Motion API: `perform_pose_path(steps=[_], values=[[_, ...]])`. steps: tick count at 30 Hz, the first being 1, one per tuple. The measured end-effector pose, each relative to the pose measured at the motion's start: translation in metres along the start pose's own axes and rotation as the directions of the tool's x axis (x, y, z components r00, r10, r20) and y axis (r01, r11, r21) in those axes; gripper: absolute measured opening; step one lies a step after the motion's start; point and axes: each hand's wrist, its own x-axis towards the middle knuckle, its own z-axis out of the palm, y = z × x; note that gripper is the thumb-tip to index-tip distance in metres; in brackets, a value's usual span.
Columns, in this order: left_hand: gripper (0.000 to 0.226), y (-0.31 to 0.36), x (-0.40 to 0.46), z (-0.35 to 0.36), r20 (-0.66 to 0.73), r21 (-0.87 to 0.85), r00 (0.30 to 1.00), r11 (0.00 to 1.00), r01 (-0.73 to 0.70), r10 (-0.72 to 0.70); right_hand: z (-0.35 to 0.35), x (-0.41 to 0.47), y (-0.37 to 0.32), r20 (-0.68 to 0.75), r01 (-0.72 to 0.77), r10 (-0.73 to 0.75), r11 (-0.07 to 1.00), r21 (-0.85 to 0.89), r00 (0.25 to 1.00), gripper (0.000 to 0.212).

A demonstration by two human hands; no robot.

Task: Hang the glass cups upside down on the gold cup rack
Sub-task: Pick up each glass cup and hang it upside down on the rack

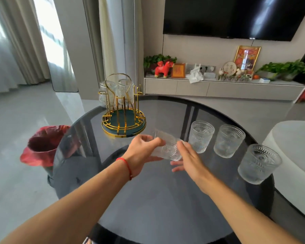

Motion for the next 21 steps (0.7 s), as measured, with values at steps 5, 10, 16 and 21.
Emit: perform_pose_path(steps=[5,10,16,21], values=[[0.073,0.003,0.023,-0.021,0.056,0.105,0.996,0.992,-0.071,0.065,0.015,0.023,-0.005,-0.017,-0.036,0.045,0.932,0.360,0.999,0.031],[0.053,-0.015,0.057,-0.080,-0.188,0.896,0.801,0.434,-0.098,0.568,0.019,0.050,-0.008,-0.192,0.062,0.001,0.946,0.318,0.981,0.046],[0.073,-0.058,0.078,-0.096,-0.089,0.981,0.861,0.196,-0.013,0.501,0.031,0.112,-0.066,-0.366,0.172,-0.042,0.929,0.329,0.930,0.063],[0.073,-0.061,0.080,-0.094,-0.079,0.985,0.849,0.170,-0.014,0.523,0.045,0.178,-0.130,-0.401,0.203,-0.107,0.958,0.205,0.910,0.046]])
